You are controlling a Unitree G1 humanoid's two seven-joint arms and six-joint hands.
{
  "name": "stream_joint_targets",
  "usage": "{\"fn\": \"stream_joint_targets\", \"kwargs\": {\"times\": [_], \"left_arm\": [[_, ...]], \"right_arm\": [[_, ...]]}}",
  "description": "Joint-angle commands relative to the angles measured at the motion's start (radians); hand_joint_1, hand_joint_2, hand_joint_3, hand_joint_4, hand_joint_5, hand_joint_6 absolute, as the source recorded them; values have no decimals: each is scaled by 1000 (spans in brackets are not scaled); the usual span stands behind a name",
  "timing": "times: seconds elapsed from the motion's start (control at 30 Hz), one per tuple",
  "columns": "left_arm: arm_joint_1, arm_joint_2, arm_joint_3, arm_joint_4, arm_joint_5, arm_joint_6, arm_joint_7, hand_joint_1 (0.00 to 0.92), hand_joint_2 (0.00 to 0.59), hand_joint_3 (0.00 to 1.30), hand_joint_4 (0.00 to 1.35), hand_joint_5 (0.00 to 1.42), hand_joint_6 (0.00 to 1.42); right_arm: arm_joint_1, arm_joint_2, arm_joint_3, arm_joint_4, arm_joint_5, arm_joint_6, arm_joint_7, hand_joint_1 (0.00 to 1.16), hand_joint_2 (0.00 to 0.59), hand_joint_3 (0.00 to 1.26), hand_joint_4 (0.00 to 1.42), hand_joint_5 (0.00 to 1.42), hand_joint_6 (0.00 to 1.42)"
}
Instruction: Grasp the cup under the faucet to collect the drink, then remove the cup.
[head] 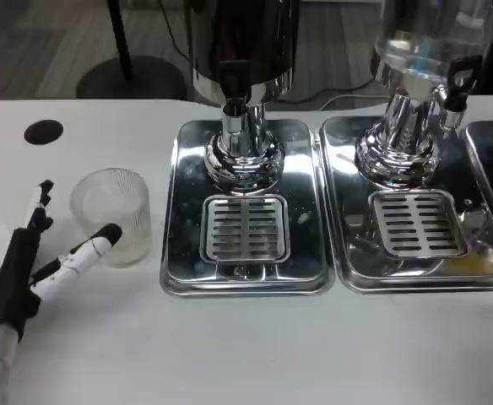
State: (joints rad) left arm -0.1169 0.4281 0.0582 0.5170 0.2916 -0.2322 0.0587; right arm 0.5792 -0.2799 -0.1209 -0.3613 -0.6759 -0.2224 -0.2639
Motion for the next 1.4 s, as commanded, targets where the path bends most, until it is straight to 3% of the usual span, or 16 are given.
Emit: {"fn": "stream_joint_targets", "kwargs": {"times": [0.03, 0.1, 0.47, 1.1, 1.4], "left_arm": [[-25, 12, -15, 6, 16, 18, 9, 326, 86, 0, 0, 100, 134], [-29, 13, -17, 8, 17, 21, 9, 367, 88, 0, 0, 100, 137], [-40, 20, -32, 19, 27, 24, 4, 396, 77, 0, 0, 100, 141], [-116, 17, -52, 111, 40, 30, 11, 401, 77, 0, 0, 100, 143], [-178, 8, -100, 185, 53, 19, 10, 404, 79, 0, 0, 100, 143]], "right_arm": [[-7, 0, -6, -5, 8, -8, -1, 698, 517, 321, 248, 144, 44], [-5, 0, -7, -7, 9, -10, -2, 697, 517, 321, 250, 144, 44], [-8, -2, -12, -8, 16, -16, -6, 696, 517, 321, 253, 151, 44], [-14, 0, -17, -2, 25, -32, -9, 695, 518, 329, 255, 158, 44], [-13, 1, -28, -14, 33, -41, -6, 702, 522, 329, 262, 158, 44]]}}
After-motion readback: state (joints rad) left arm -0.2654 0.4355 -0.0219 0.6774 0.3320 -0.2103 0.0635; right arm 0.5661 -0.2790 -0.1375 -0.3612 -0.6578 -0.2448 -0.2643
